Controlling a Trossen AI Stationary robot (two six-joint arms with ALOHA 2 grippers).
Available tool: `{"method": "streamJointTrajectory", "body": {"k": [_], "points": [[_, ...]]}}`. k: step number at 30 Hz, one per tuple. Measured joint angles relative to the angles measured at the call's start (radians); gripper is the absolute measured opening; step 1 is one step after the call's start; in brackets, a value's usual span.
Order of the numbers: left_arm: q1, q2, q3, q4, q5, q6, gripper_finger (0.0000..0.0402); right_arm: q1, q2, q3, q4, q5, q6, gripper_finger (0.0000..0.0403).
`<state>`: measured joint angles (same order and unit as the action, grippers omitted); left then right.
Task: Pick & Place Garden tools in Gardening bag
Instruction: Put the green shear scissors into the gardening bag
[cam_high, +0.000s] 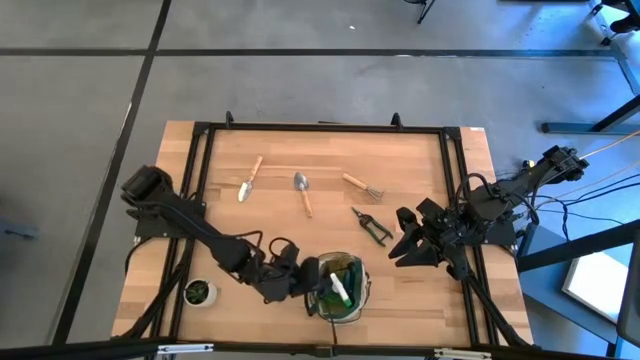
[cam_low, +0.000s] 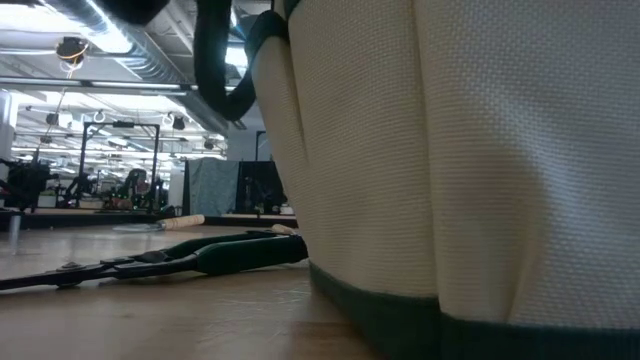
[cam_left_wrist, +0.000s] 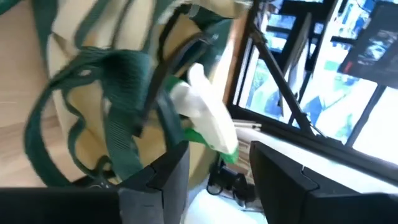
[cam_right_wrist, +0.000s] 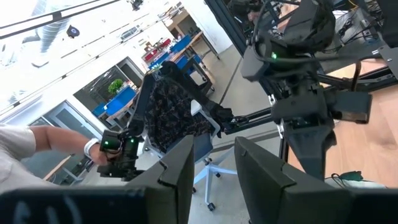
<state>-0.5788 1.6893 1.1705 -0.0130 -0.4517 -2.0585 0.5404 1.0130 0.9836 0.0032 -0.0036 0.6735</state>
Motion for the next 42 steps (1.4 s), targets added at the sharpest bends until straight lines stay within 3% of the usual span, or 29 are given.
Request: {"method": "streamJointTrajectory", "body": {"k": [5, 11, 18, 24, 28, 31, 38, 42], "points": [[0.008, -0.046, 0.047, -0.093, 0.062, 0.111, 0.0155, 0.000, 0.000, 0.000, 0.000, 0.000, 0.000, 0.0117], [0.045, -0.061, 0.187, -0.325, 0.302, 0.405, 0.0132, 0.000, 0.000, 0.000, -0.004, 0.000, 0.000, 0.0117], [0.073, -0.056, 0.322, -0.585, 0.352, 0.768, 0.0101, 0.000, 0.000, 0.000, -0.007, 0.001, 0.023, 0.0116], [0.113, -0.029, 0.332, -0.585, 0.520, 1.010, 0.0084, -0.016, 0.000, 0.000, -0.007, 0.003, 0.051, 0.0116], [0.113, 0.030, 0.365, -0.608, 0.556, 1.213, 0.0076, -0.036, 0.000, 0.000, 0.001, 0.003, 0.092, 0.0116], [0.105, 0.078, 0.420, -0.650, 0.513, 1.381, 0.0071, -0.047, 0.000, 0.000, 0.009, 0.003, 0.106, 0.0116], [0.059, 0.117, 0.503, -0.766, 0.180, 1.732, 0.0056, -0.051, 0.000, 0.000, 0.018, 0.074, 0.122, 0.0116], [0.048, 0.118, 0.503, -0.753, 0.128, 1.867, 0.0053, -0.051, 0.000, 0.000, 0.016, 0.082, 0.129, 0.0116]]}}
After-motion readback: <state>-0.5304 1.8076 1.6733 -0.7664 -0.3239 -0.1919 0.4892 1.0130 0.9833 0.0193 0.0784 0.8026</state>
